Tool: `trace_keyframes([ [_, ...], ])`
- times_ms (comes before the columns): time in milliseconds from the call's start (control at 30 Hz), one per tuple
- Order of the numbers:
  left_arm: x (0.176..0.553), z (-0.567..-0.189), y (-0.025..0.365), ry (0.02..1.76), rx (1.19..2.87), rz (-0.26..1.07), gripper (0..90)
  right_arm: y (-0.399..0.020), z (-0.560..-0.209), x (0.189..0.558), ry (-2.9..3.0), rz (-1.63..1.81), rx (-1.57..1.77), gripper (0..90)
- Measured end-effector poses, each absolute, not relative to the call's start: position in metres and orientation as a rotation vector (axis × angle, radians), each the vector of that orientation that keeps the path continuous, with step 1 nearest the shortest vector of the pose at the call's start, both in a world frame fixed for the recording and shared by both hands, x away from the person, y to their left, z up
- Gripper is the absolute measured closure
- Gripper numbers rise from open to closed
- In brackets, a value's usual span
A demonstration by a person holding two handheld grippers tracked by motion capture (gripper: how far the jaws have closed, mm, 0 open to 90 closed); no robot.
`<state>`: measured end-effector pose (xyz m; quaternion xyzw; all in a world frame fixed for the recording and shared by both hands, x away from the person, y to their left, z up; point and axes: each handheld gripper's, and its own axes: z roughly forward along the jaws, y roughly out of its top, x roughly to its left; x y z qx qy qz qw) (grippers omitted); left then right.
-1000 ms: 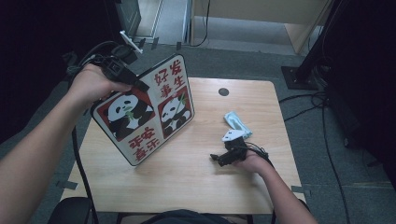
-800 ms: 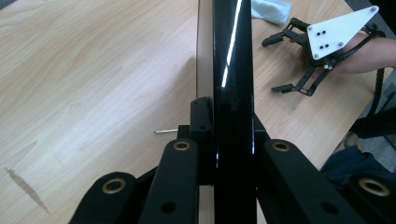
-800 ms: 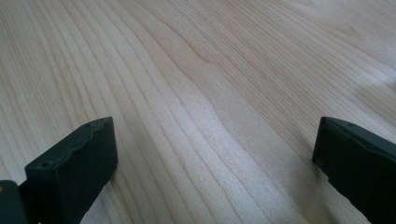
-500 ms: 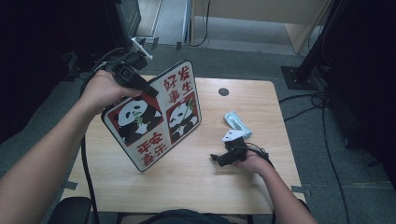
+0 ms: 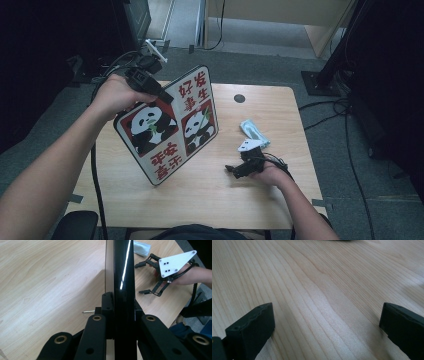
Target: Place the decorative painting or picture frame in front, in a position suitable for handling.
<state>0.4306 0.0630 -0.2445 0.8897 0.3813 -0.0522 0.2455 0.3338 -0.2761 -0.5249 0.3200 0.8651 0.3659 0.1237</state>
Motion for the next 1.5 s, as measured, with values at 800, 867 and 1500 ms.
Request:
trace_keyframes([
  [800,0.429,-0.24,0.085,0.956,2.38,-0.105,65.7,-0.276,-0.525,0.334,2.523,1.068,0.933,0.0],
  [867,0.427,-0.238,0.091,0.948,2.363,-0.101,64.4,-0.276,-0.525,0.334,2.526,1.068,0.931,0.0],
  [1500,0.401,-0.243,0.137,0.884,2.294,0.016,50.5,-0.275,-0.525,0.337,2.534,1.066,0.921,0.0],
])
